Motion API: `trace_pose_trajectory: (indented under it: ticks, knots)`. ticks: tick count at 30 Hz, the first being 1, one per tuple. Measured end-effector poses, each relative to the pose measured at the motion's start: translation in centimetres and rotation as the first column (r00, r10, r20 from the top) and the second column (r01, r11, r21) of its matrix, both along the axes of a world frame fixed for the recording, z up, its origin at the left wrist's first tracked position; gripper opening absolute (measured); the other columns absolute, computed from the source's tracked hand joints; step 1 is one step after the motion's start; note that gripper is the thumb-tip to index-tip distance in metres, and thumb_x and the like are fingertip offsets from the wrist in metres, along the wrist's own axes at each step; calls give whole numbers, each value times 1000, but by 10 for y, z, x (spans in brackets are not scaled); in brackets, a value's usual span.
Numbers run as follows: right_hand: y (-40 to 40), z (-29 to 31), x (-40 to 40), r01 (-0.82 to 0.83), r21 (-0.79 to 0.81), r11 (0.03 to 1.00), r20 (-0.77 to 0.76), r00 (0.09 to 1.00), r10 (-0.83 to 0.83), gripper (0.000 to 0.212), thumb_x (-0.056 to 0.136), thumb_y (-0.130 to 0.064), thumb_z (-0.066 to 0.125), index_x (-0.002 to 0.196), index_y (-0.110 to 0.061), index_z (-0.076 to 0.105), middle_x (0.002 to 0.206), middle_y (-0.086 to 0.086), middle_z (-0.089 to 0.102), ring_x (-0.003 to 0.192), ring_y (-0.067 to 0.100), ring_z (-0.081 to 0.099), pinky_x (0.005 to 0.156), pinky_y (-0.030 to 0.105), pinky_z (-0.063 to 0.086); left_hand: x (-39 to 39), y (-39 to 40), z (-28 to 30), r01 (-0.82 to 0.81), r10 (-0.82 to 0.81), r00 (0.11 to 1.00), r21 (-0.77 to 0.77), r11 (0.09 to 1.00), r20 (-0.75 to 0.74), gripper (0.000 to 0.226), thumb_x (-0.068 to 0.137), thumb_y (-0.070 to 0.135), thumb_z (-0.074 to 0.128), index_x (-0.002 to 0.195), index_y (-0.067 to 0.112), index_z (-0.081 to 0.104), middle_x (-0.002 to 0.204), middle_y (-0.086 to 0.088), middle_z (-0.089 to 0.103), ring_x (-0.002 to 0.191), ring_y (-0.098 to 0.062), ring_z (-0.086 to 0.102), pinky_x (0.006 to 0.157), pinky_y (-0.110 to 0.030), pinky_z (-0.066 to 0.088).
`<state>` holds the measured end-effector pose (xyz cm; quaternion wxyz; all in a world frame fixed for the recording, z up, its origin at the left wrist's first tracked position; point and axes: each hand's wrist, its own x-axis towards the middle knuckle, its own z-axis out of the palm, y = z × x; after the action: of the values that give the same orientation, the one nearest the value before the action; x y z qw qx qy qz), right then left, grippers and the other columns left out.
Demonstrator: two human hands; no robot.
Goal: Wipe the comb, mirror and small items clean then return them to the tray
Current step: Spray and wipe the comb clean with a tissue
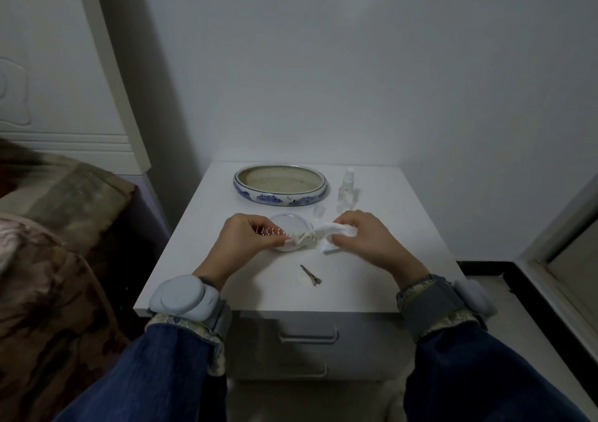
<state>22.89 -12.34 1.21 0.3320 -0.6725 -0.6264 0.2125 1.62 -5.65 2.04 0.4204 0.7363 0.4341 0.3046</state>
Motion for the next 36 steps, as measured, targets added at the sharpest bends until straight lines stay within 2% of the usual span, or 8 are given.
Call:
trace_pose_trajectory:
  ticks: [10, 12, 17, 20, 24, 27, 31, 36]
  knots:
    - [-1, -1, -4, 49, 99, 994, -43, 998, -45, 3, 84, -11, 62, 84, -10, 65, 82, 0, 58, 72, 5, 49, 60, 6, 32, 0, 3, -3, -13, 13, 1000, -20, 1000, 28, 11, 68, 17, 82, 66, 21, 71, 65, 2, 68, 52, 2, 52, 53, -8, 41]
    - [-1, 2, -6, 97, 128, 987, -167, 983, -75, 6, 85, -10, 61, 86, -9, 66, 77, 1, 60, 66, 3, 51, 56, 8, 35, 0, 3, -4, -14, 14, 1000, -12, 1000, 22, 12, 68, 17, 82, 65, 22, 71, 60, 6, 66, 51, 3, 51, 52, -6, 40]
    - [-2, 10, 0, 458, 242, 856, -551, 791, -267, 11, 88, -10, 58, 79, -7, 63, 65, 1, 53, 50, -3, 44, 48, 10, 35, 2, 5, -8, -55, 55, 996, -5, 998, 66, 10, 69, 20, 81, 68, 17, 72, 68, -3, 69, 54, 1, 52, 55, -8, 41]
    - [0, 4, 4, 588, 287, 756, -502, 765, -405, 9, 86, -14, 61, 82, -7, 66, 74, 3, 59, 68, 9, 50, 60, 15, 38, 3, 7, -9, -108, 109, 991, -17, 994, 83, 14, 71, 27, 79, 70, 14, 73, 67, -3, 69, 54, 0, 51, 57, -13, 42]
    - [3, -4, 6, 642, 405, 651, -303, 766, -567, 9, 82, -14, 66, 87, -8, 70, 86, 8, 66, 85, 24, 53, 75, 39, 44, 4, 5, -8, -126, 130, 988, -48, 991, 83, 20, 75, 31, 76, 70, 12, 72, 61, 3, 67, 46, 4, 47, 55, -16, 38]
    - [5, -8, 2, 576, 501, 647, -119, 786, -607, 5, 79, -12, 68, 82, -11, 71, 81, 7, 67, 82, 30, 52, 71, 37, 37, 4, 4, -7, -112, 117, 989, -61, 992, 90, 22, 76, 31, 76, 70, 9, 71, 54, 5, 64, 41, 0, 43, 48, -16, 37]
    - [3, -6, 0, 551, 528, 646, -58, 782, -620, 5, 78, -11, 69, 81, -13, 72, 80, 8, 67, 82, 32, 53, 71, 34, 31, 4, 4, -7, -105, 111, 989, -66, 992, 96, 24, 75, 29, 76, 71, 7, 70, 52, 6, 63, 44, -6, 43, 47, -19, 38]
    - [5, -12, -4, 414, 478, 775, 7, 880, -474, 13, 80, -18, 62, 86, -16, 73, 82, 8, 67, 85, 32, 53, 70, 32, 29, 5, 3, -7, -89, 93, 990, -48, 995, 103, 23, 76, 28, 76, 74, 5, 71, 53, 6, 64, 41, -2, 43, 45, -16, 38]
